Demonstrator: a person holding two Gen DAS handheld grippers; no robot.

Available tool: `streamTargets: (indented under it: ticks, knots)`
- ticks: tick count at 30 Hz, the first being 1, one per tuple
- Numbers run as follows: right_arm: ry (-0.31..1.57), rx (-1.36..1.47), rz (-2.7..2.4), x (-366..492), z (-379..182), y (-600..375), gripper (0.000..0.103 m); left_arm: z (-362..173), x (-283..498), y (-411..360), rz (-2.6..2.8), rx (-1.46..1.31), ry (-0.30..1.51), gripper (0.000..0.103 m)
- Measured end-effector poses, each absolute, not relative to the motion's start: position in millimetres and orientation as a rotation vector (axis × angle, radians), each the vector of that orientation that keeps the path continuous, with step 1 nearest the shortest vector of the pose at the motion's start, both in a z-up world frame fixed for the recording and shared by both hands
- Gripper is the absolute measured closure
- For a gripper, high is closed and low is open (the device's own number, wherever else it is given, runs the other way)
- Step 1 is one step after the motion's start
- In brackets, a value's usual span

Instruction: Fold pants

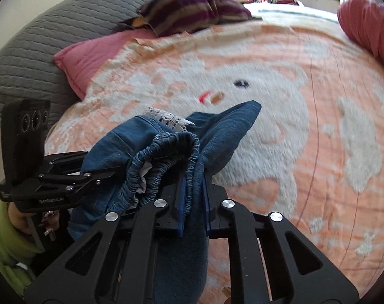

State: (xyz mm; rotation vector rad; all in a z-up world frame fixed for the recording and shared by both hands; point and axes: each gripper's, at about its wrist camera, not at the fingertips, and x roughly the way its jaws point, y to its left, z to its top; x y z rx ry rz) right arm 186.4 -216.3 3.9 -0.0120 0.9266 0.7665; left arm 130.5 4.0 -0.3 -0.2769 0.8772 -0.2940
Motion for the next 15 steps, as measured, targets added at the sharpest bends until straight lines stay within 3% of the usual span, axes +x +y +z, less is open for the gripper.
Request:
streamTargets:
  ticks: [15]
  knots:
    - [0.843,-0.044,0.771,242,25,-163,0.097,24,179,39,-0.158,-0.252,0.802,0.072]
